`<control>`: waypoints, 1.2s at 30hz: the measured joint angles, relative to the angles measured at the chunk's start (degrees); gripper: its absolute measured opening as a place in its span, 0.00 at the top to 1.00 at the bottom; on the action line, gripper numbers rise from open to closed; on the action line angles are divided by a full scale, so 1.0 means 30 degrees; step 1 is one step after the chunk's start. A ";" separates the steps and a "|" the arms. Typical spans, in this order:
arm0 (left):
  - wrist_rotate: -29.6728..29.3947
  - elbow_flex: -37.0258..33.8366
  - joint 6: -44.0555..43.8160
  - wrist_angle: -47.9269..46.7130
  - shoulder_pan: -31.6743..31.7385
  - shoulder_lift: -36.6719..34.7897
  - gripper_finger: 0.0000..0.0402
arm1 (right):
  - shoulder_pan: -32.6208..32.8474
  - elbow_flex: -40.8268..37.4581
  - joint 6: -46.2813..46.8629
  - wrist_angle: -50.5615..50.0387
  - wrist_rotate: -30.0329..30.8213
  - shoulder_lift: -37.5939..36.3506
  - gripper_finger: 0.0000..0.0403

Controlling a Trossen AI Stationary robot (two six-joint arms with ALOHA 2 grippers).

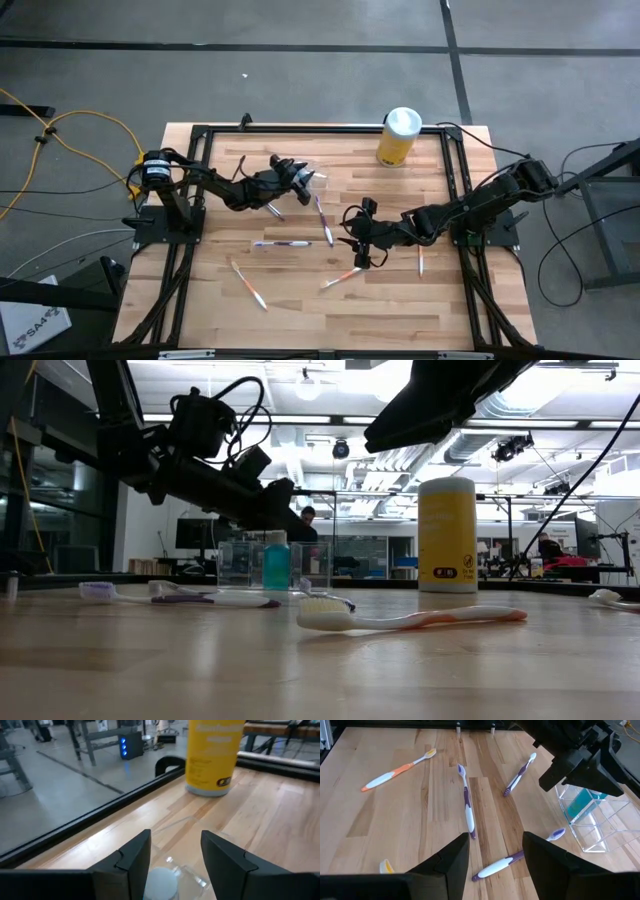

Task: Pick & Place toothbrushing station
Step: Put the top left violet toothbrush into the transparent organizer

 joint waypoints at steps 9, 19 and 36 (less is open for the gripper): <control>0.0767 0.0022 0.0916 0.0496 0.0000 -0.0441 0.58 | 0.0000 -0.0007 -0.0007 -0.0007 0.0000 0.0000 0.57; 0.4267 0.0066 0.1125 -0.0994 -0.0191 -0.2860 0.58 | 0.0000 -0.0007 -0.0007 0.0015 0.0000 0.0000 0.57; 0.1956 0.0073 0.1831 -1.0282 -0.4880 -0.9840 0.58 | -0.0007 -0.0007 -0.0007 -0.0015 0.0157 0.0000 0.57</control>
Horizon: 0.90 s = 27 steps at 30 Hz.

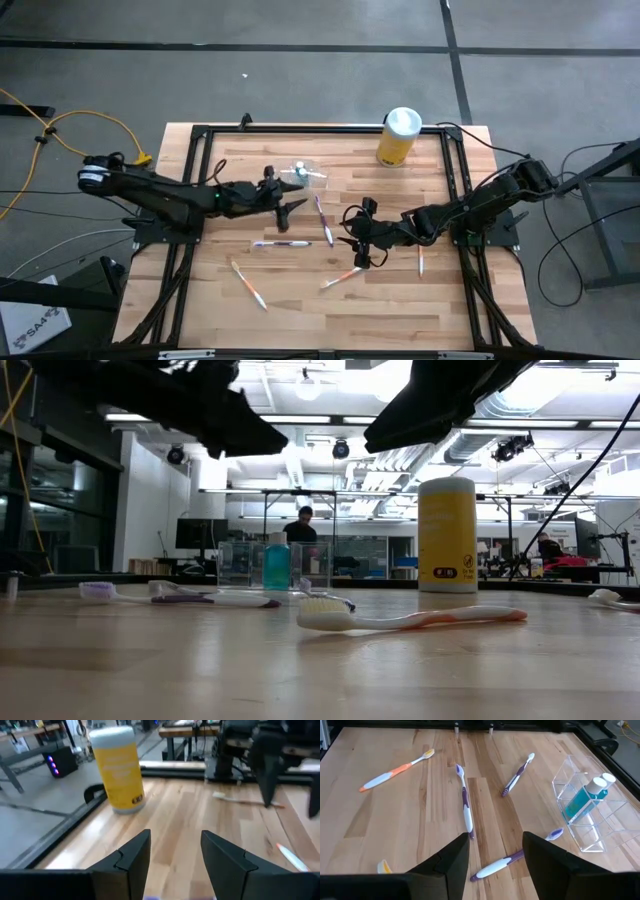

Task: Pick & Place toothbrushing station
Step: Put the top left violet toothbrush into the transparent organizer

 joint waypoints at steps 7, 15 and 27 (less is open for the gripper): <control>-0.3570 0.0000 -0.1288 -0.3535 -0.2530 -0.0403 0.58 | -0.0114 0.0000 0.0000 -0.0243 0.0083 0.0000 0.57; -0.4264 0.0000 -0.2660 -0.8050 -0.3377 -0.0403 0.58 | -0.0683 0.0000 0.1655 -0.2304 0.1003 0.0000 0.57; -0.3868 0.0000 -0.2393 -1.4325 -0.1565 -0.0641 0.58 | -0.0794 0.0000 0.1851 -0.2422 0.0914 0.0000 0.57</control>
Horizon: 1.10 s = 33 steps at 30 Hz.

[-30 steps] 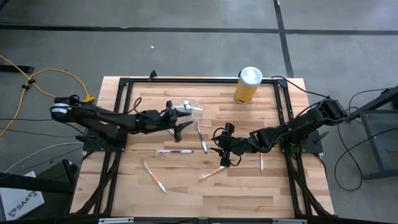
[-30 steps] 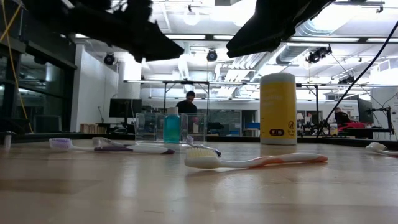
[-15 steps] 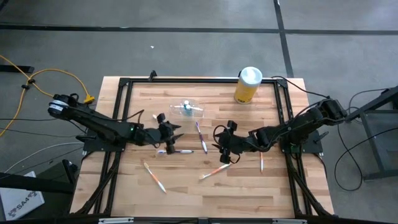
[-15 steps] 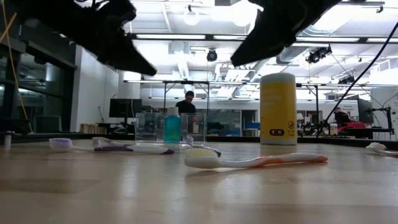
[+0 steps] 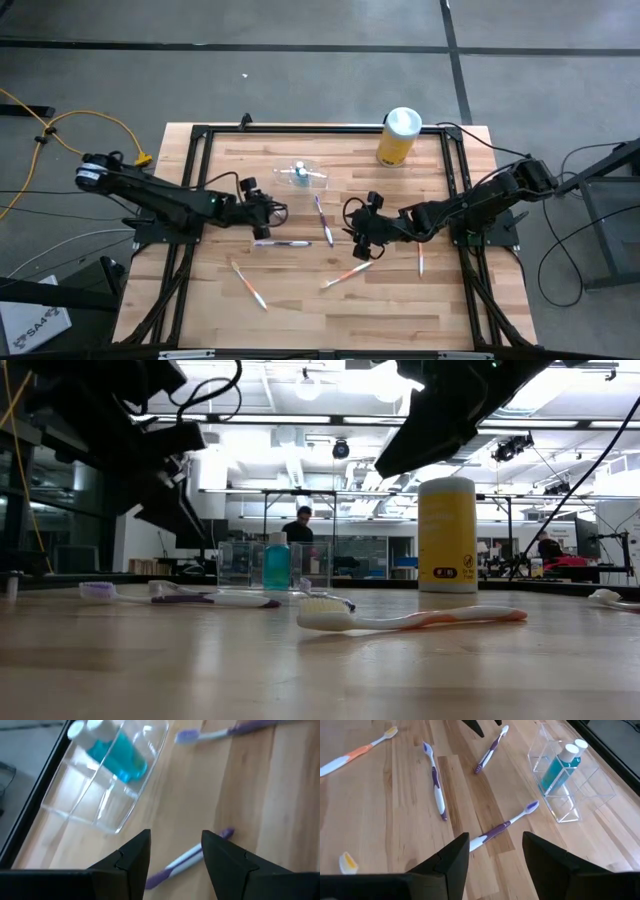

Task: Pick & Place toothbrushing station
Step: Put the top left violet toothbrush into the transparent organizer

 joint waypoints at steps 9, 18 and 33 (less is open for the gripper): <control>0.1950 0.0007 0.2346 -0.3138 0.1034 -0.1097 0.58 | 0.0000 0.0000 0.0000 0.0136 -0.0264 0.0000 0.57; 0.1839 0.0007 0.4755 -0.4490 0.1111 -0.1096 0.58 | 0.0000 0.0000 0.0073 0.0449 -0.0510 0.0000 0.57; 0.4830 0.0007 0.9026 -0.5855 0.4310 -0.1089 0.58 | 0.0000 0.0000 0.0007 0.0790 -0.0517 0.0000 0.57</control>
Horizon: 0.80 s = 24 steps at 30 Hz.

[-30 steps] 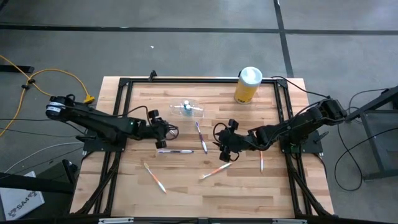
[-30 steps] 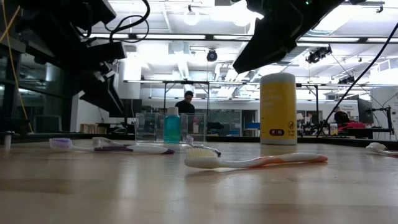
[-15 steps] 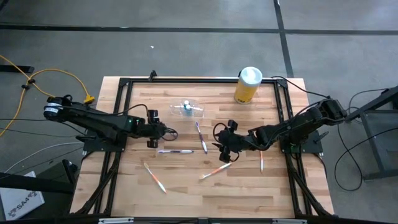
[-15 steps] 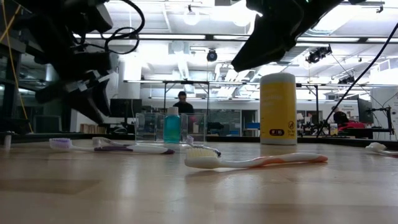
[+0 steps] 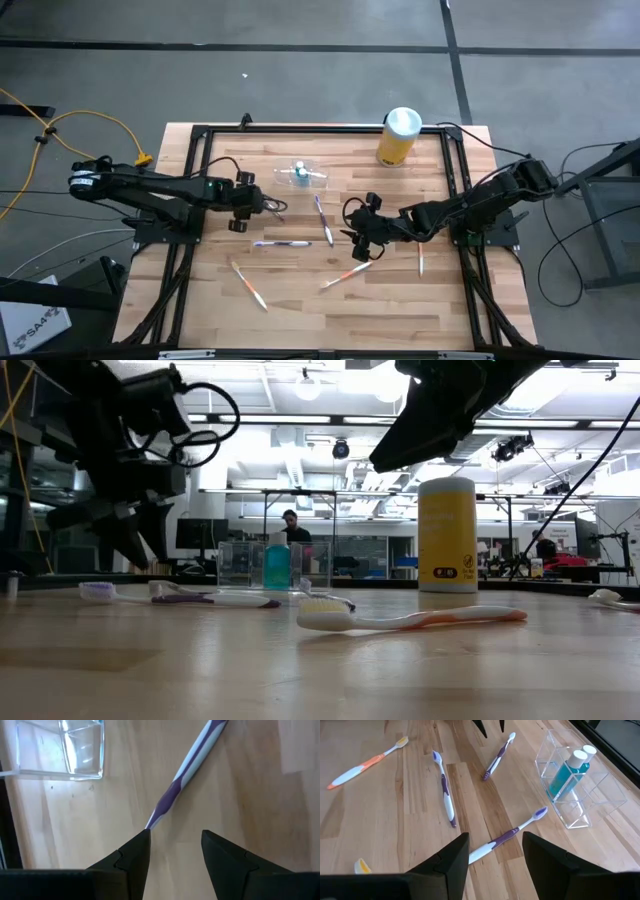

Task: Pick & Place toothbrushing station
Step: Put the top left violet toothbrush into the transparent organizer

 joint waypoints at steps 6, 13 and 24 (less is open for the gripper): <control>0.1638 0.0000 0.2115 0.0195 0.1639 0.0000 0.58 | 0.0000 0.0000 -0.0007 0.0000 0.0000 -0.0003 0.57; 0.3323 0.0008 0.3700 0.0800 0.3377 0.0007 0.58 | 0.0004 0.0000 -0.0015 0.0000 0.0000 0.0000 0.57; 0.4071 0.0015 0.4082 0.0805 0.5303 0.0082 0.58 | 0.0007 0.0000 -0.0080 0.0000 -0.0501 0.0000 0.57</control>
